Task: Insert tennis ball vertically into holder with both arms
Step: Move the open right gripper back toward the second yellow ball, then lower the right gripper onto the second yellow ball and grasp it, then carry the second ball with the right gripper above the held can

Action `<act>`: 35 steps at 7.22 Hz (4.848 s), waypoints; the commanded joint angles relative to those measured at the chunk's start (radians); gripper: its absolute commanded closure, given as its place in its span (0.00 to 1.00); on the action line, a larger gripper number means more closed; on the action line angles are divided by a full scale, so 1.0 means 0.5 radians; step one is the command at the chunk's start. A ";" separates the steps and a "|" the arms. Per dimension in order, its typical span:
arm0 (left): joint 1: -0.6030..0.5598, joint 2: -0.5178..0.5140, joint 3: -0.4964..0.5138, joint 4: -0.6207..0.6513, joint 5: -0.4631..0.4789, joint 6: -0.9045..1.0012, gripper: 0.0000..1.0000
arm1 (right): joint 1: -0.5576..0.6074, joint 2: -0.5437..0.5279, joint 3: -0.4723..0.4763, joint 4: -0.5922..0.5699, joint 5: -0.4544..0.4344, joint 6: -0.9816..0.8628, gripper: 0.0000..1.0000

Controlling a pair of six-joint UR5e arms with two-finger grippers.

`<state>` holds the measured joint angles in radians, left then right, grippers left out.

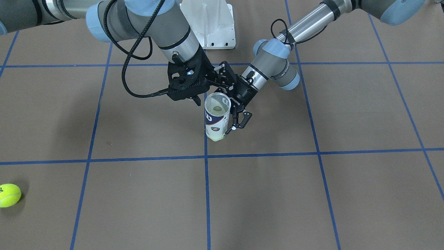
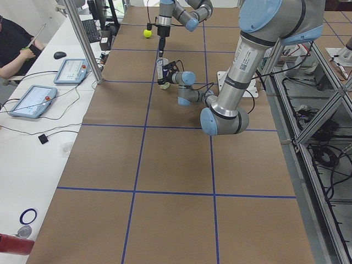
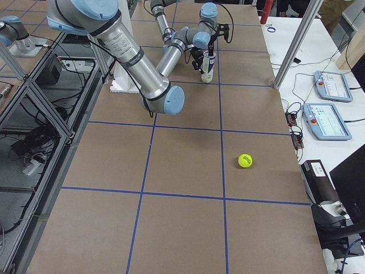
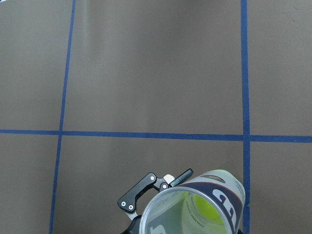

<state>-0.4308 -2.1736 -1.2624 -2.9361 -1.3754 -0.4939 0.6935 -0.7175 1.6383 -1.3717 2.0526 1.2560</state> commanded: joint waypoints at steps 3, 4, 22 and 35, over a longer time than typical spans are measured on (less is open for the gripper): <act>0.003 -0.003 -0.003 -0.003 -0.001 -0.003 0.01 | 0.443 -0.200 0.025 -0.207 0.177 -0.320 0.01; 0.000 -0.003 -0.003 -0.003 0.002 -0.003 0.01 | 0.578 -0.285 -0.009 -0.244 0.235 -0.558 0.01; 0.003 0.012 0.000 -0.003 -0.001 0.000 0.01 | 0.923 -0.627 -1.325 0.439 0.076 -1.785 0.01; -0.001 0.012 -0.003 -0.021 -0.001 0.000 0.01 | 0.861 -0.035 -0.726 0.166 0.813 -0.678 1.00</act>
<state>-0.4338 -2.1664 -1.2647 -2.9465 -1.3760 -0.4929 1.2251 -0.7995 1.1911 -1.2821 2.4456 0.6894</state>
